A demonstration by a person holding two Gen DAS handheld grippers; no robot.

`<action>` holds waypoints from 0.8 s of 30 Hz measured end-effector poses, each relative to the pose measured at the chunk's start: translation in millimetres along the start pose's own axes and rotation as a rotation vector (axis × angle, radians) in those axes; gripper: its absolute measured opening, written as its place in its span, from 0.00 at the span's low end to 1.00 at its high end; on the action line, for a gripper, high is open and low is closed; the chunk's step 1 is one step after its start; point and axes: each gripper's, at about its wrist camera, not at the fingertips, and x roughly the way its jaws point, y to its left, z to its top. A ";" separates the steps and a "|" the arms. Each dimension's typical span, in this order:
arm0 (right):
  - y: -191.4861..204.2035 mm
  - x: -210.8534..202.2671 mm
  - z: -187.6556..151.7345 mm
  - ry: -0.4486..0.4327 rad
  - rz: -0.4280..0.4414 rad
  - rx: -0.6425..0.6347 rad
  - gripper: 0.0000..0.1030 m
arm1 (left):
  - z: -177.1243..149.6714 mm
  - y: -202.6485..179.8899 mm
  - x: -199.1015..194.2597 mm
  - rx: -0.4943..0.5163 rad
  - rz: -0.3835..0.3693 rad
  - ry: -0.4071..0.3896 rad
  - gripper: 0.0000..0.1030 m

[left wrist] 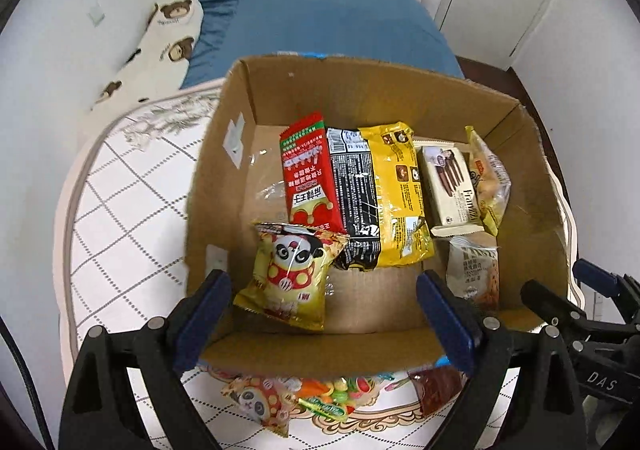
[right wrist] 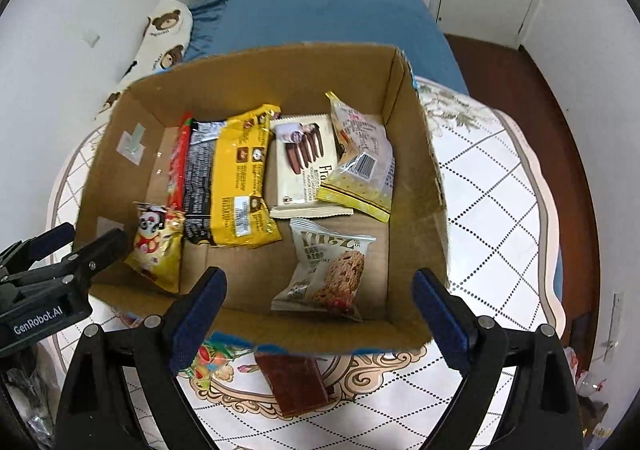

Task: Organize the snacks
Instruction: 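Place both packets into the box and open both tools, then grasp the small white candy packet with left tool while right grasps orange seed bag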

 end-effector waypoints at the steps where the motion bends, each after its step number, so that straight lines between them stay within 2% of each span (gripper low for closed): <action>1: 0.6 -5.0 -2.3 -0.012 0.002 -0.001 0.93 | -3.5 0.6 -6.7 -0.002 -0.004 -0.015 0.92; 16: 18.9 -100.2 -53.7 -0.201 0.022 -0.031 0.93 | -59.1 -1.3 -100.7 0.010 -0.013 -0.223 0.92; 24: 23.4 -146.4 -89.6 -0.262 0.075 -0.018 0.93 | -86.8 -1.7 -139.1 0.004 -0.039 -0.284 0.92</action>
